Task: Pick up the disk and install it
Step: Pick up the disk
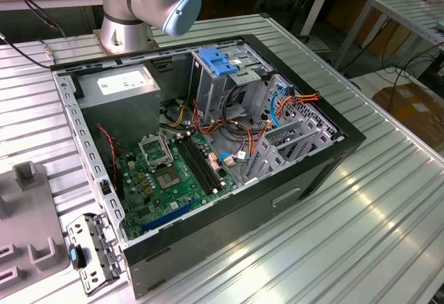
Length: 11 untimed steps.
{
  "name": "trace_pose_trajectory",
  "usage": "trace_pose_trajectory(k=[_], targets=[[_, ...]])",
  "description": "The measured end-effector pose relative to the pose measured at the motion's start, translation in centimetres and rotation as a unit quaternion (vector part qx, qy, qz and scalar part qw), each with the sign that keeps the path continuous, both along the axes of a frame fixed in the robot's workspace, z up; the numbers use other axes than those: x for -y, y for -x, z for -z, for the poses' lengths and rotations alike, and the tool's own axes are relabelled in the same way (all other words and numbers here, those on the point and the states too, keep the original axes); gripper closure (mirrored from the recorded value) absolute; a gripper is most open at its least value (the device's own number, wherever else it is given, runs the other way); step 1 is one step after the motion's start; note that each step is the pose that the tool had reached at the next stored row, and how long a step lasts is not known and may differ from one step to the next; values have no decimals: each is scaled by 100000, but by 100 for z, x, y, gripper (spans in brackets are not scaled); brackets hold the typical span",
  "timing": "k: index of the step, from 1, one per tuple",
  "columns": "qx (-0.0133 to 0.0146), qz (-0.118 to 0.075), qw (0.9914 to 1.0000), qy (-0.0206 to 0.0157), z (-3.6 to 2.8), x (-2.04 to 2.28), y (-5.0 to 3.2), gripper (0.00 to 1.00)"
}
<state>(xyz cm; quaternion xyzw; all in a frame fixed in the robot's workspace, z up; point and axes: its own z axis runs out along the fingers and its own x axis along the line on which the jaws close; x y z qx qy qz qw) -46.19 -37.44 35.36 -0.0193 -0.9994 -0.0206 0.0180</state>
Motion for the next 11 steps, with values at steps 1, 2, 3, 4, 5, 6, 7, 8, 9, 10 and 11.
trace_pose_trajectory(k=[1,2,3,4,5,6,7,8,9,10,11], targets=[[-1,-550,99998,1,0,0,0,89],[-2,-878,99996,2,0,0,0,89],[0,-1285,99992,1,0,0,0,89],[2,-1663,99986,0,0,0,0,89],[0,-2122,99977,1,0,0,0,89],[-2,-2831,99960,2,0,0,0,89],[1,-3551,99937,3,0,0,0,89],[-2,-4088,99916,2,0,0,0,89],[1,-4455,99901,2,0,0,0,89],[-2,-5099,99870,2,0,0,0,89],[0,-5518,99848,0,0,0,0,89]])
